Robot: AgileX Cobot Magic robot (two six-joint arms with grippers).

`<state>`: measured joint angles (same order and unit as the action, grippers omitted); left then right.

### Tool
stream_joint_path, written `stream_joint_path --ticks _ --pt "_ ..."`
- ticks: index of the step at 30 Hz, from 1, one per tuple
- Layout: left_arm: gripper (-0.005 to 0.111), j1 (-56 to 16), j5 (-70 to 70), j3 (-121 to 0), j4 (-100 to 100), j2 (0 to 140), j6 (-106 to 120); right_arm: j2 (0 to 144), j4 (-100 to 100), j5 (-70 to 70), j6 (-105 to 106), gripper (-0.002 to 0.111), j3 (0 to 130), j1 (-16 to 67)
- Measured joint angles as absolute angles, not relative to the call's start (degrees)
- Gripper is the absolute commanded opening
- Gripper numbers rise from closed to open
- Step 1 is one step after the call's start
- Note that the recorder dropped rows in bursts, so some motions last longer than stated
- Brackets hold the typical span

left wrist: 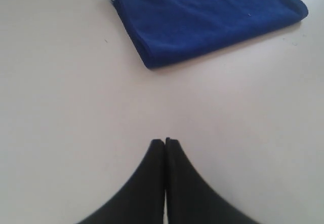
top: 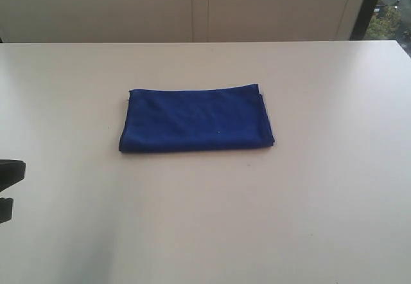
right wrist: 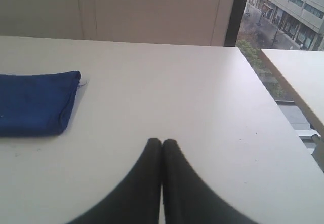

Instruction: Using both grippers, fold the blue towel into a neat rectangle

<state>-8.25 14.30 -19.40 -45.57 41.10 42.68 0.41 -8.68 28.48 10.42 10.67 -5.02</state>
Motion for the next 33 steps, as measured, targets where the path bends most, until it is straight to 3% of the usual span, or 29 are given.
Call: stream_joint_path --ticks 13,33 --pt "0.0 -8.2 14.3 -19.4 -45.6 41.1 42.7 0.3 0.0 28.2 -0.6 0.0 10.1 -5.0" --pt "0.0 -8.2 14.3 -19.4 -45.6 41.1 42.7 0.3 1.5 24.3 0.0 0.0 3.9 -5.0"
